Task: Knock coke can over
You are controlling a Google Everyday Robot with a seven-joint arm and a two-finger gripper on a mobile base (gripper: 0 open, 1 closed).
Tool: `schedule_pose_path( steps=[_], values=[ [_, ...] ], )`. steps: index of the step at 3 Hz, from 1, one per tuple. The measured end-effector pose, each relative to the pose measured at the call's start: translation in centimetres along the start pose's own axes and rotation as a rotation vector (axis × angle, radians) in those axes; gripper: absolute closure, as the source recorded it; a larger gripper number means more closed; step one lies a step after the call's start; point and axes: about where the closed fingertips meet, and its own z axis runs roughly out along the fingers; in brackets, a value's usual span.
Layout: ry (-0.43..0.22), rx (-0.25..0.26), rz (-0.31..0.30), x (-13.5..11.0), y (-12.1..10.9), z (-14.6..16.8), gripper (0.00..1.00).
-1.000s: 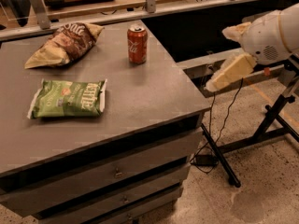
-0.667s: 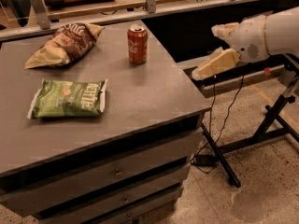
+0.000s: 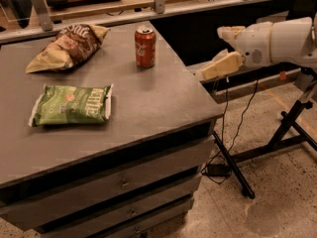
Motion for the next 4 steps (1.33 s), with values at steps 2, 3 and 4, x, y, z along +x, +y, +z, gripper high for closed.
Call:
schedule_pose_path(
  steps=[2, 3, 4],
  values=[
    [-0.157, -0.102, -0.1, -0.9, -1.9, 11.1, 0.0],
    [-0.19, -0.142, -0.12, -1.6, -2.0, 15.3, 0.0],
    [-0.233, -0.146, -0.096, -1.7, -2.7, 18.6, 0.0]
  ],
)
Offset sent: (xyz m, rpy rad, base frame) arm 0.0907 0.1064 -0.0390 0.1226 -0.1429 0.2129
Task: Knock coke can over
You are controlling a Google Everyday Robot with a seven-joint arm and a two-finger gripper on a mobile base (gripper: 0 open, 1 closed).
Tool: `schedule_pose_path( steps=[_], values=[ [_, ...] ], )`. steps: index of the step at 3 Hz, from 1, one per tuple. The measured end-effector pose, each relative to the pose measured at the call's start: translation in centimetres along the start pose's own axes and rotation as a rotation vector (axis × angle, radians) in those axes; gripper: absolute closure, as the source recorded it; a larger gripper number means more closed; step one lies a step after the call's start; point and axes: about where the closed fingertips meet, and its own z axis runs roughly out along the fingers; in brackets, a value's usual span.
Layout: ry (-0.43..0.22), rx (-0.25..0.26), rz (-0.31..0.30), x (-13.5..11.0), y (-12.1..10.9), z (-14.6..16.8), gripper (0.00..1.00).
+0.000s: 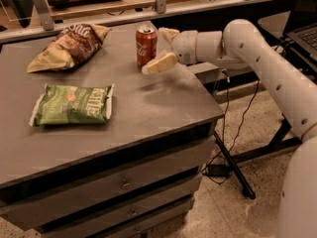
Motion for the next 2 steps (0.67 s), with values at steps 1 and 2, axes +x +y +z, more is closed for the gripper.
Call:
schedule_pose_path(
  steps=[1, 2],
  values=[
    [-0.03, 0.015, 0.019, 0.64, -1.13, 1.8, 0.04],
    [-0.058, 0.016, 0.028, 0.82, -1.61, 2.75, 0.26]
  ],
)
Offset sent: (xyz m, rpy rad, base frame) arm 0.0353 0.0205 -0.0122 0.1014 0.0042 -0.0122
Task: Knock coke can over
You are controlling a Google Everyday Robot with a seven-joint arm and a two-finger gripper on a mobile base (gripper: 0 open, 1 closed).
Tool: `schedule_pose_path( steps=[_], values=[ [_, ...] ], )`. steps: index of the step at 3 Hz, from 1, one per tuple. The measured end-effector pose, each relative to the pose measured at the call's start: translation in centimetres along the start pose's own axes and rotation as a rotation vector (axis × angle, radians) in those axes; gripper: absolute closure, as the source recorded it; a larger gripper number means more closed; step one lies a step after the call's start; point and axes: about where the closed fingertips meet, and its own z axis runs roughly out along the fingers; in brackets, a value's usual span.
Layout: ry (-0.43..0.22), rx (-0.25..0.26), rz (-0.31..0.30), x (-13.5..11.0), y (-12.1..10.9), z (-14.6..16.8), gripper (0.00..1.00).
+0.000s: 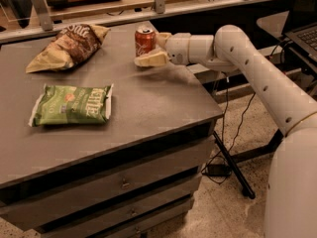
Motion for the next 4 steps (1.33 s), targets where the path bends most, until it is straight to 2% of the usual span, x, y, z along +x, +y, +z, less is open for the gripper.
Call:
schedule_pose_path(
  steps=[1, 2, 3, 4],
  values=[
    [-0.006, -0.009, -0.002, -0.6, 0.1, -0.2, 0.49],
    [0.087, -0.057, -0.051, -4.0, 0.5, -0.8, 0.74],
    [0.32, -0.131, -0.179, -9.0, 0.9, -1.2, 1.0],
    [0.538, -0.217, -0.341, -10.8, 1.9, 0.3, 1.0]
  ],
)
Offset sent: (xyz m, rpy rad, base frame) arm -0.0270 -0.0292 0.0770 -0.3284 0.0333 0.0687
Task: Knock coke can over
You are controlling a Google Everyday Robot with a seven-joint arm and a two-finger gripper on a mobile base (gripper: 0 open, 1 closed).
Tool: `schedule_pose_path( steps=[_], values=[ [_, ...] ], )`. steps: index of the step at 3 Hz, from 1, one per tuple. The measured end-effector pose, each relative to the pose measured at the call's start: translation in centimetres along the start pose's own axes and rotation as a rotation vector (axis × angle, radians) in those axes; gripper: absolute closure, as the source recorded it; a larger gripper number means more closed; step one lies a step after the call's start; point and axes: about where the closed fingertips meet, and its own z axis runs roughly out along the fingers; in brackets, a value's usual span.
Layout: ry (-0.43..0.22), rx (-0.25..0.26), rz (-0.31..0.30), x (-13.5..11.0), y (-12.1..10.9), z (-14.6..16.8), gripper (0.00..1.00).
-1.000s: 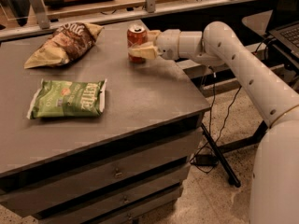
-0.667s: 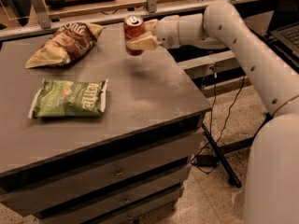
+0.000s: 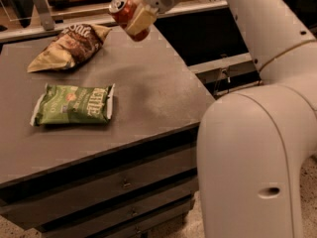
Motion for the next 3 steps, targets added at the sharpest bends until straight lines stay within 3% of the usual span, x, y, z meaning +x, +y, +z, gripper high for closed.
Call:
schedule_pose_path(
  steps=[1, 2, 3],
  values=[
    [0.211, -0.132, -0.18, -0.9, 2.0, 0.9, 1.0],
    [0.352, -0.211, -0.362, 0.0, 3.6, 0.9, 1.0],
    [0.399, -0.144, -0.604, -0.2, 4.4, 0.8, 1.0]
  ],
)
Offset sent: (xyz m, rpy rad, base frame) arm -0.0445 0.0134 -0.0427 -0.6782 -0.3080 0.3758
